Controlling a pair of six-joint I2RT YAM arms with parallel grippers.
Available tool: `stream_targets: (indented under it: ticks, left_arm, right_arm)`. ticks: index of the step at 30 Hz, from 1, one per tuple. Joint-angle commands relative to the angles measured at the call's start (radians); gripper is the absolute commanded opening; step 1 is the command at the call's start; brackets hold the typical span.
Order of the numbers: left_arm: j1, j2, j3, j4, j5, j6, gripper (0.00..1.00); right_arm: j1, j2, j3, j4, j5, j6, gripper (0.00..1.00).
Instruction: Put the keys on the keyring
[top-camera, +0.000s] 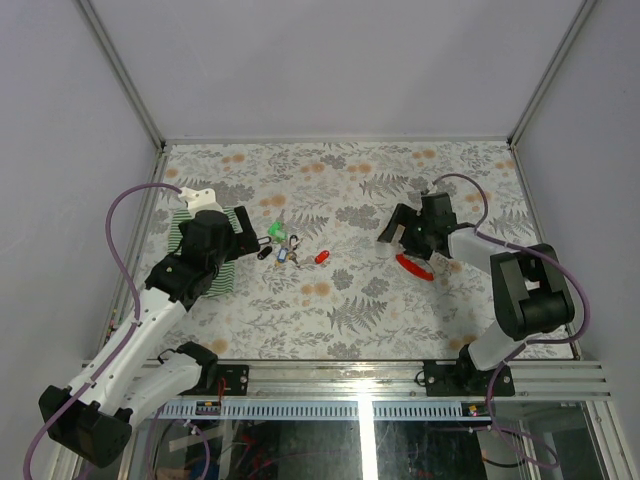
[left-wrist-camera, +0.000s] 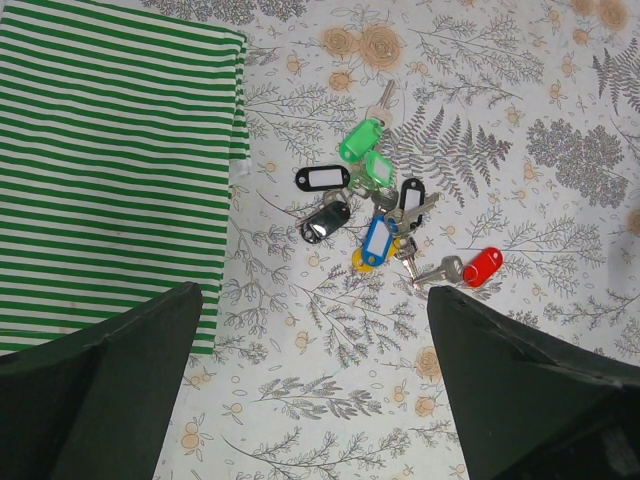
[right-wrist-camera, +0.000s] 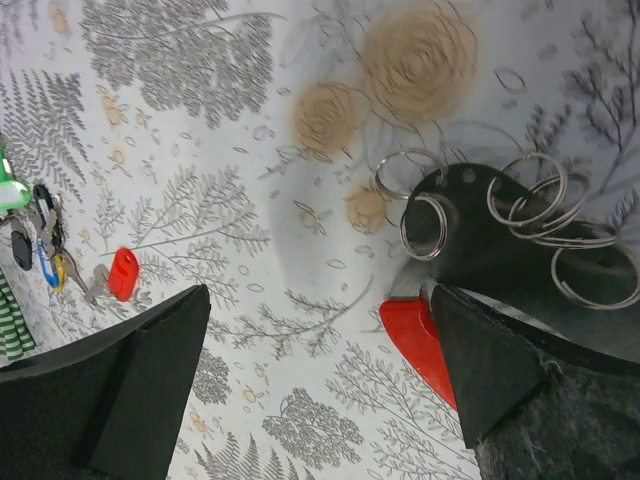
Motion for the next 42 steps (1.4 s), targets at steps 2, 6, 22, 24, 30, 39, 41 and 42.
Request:
stream_targets:
  ticks: [2, 6, 22, 24, 30, 39, 41, 42]
  left_arm:
    - [0.006, -0.007, 0.005, 0.054, 0.009, 0.009, 1.00]
    - [0.006, -0.014, 0.002, 0.051, 0.003, 0.005, 1.00]
    - [0.005, -0.020, -0.005, 0.035, 0.008, 0.001, 1.00]
    - [0.006, -0.022, -0.005, 0.035, 0.004, 0.000, 1.00]
    - [0.005, -0.021, -0.002, 0.034, 0.000, 0.001, 1.00]
    - [0.006, -0.017, -0.003, 0.034, 0.001, 0.001, 1.00]
    - [0.006, -0.016, -0.003, 0.034, 0.000, 0.000, 1.00]
    - [0.006, -0.015, -0.003, 0.034, 0.001, 0.001, 1.00]
  right_arm:
    - [0.010, -0.007, 0.131, -0.068, 0.081, -0.189, 0.99]
    - [0.009, -0.064, 0.159, -0.228, 0.183, -0.310, 0.99]
    - [0.010, -0.043, 0.165, -0.430, 0.158, -0.410, 0.99]
    - [0.009, -0.037, 0.163, -0.433, 0.151, -0.410, 0.99]
    - [0.009, -0.023, 0.146, -0.432, 0.132, -0.406, 0.99]
    - [0.009, -0.005, 0.120, -0.409, 0.120, -0.387, 0.99]
    - [0.009, 0.000, 0.115, -0.403, 0.121, -0.385, 0.99]
    - [0.010, 0.002, 0.111, -0.399, 0.121, -0.384, 0.99]
